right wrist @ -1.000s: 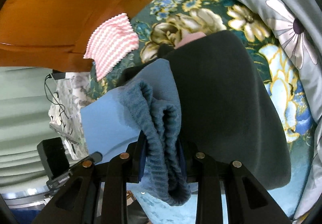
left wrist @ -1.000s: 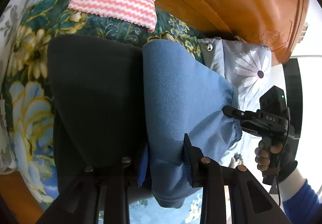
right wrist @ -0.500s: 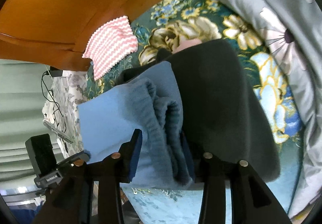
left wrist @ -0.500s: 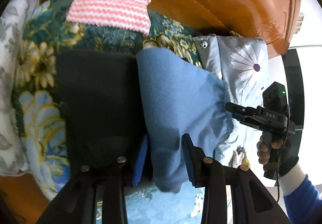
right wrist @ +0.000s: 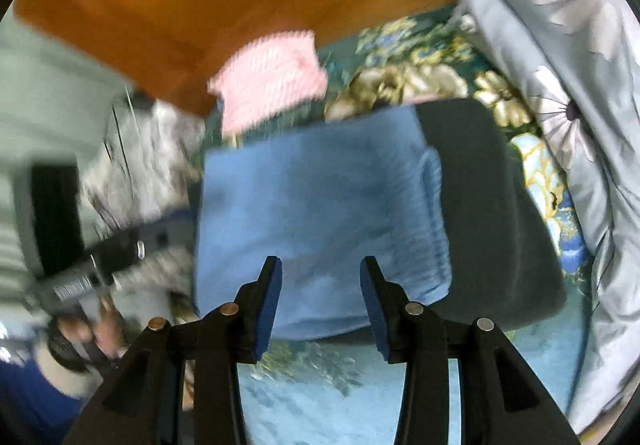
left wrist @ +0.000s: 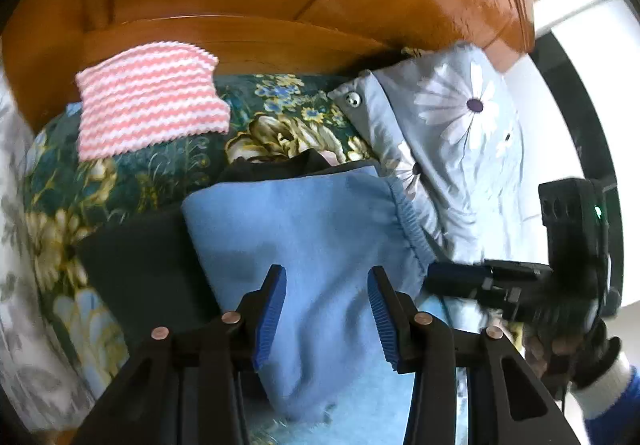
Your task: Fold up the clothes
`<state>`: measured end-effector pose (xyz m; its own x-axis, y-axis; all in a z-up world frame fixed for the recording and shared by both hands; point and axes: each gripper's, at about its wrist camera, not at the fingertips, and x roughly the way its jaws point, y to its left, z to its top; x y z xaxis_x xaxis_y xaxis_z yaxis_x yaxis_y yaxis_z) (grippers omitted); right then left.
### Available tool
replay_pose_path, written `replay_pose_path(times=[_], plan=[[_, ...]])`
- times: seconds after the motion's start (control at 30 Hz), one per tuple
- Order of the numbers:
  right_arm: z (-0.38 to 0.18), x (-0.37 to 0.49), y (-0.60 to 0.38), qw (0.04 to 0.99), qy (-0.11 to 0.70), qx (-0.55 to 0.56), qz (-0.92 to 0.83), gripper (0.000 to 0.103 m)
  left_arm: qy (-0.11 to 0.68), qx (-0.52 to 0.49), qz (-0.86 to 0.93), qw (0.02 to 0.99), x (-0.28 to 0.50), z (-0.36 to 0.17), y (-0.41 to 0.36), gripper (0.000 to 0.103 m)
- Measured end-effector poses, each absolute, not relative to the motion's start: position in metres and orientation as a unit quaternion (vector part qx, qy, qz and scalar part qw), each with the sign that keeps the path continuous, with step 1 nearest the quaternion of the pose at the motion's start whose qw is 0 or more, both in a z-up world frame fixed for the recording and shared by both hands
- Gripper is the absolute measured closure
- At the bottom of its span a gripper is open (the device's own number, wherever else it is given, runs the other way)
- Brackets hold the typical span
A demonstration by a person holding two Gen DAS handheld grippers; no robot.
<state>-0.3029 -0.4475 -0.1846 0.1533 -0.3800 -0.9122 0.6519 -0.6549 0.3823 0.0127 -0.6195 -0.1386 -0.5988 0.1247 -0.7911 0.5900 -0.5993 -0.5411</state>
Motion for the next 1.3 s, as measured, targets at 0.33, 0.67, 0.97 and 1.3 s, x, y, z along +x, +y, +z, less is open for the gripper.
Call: replay_pose_path(times=[0.33,0.67,0.97,1.3], plan=[[-0.227,-0.299,-0.44,0.357,0.124,0.648,-0.662,0.061,0.425,0.445,-0.774,0.148,0.013,-0.177,-0.627,0.057],[-0.225,-0.298,-0.435,0.344,0.097,0.65,-0.671,0.061,0.418,0.442,-0.777,0.161,0.014,-0.164,-0.623,0.055],[-0.195,-0.255,-0.4,0.327,0.071,0.633,-0.698,0.049,0.4,0.435,-0.785,0.183,0.029,-0.138,-0.578,0.036],[-0.194,-0.195,-0.353,0.29,0.064,0.642,-0.707,0.028,0.389,0.464,-0.772,0.194,0.052,-0.13,-0.506,0.022]])
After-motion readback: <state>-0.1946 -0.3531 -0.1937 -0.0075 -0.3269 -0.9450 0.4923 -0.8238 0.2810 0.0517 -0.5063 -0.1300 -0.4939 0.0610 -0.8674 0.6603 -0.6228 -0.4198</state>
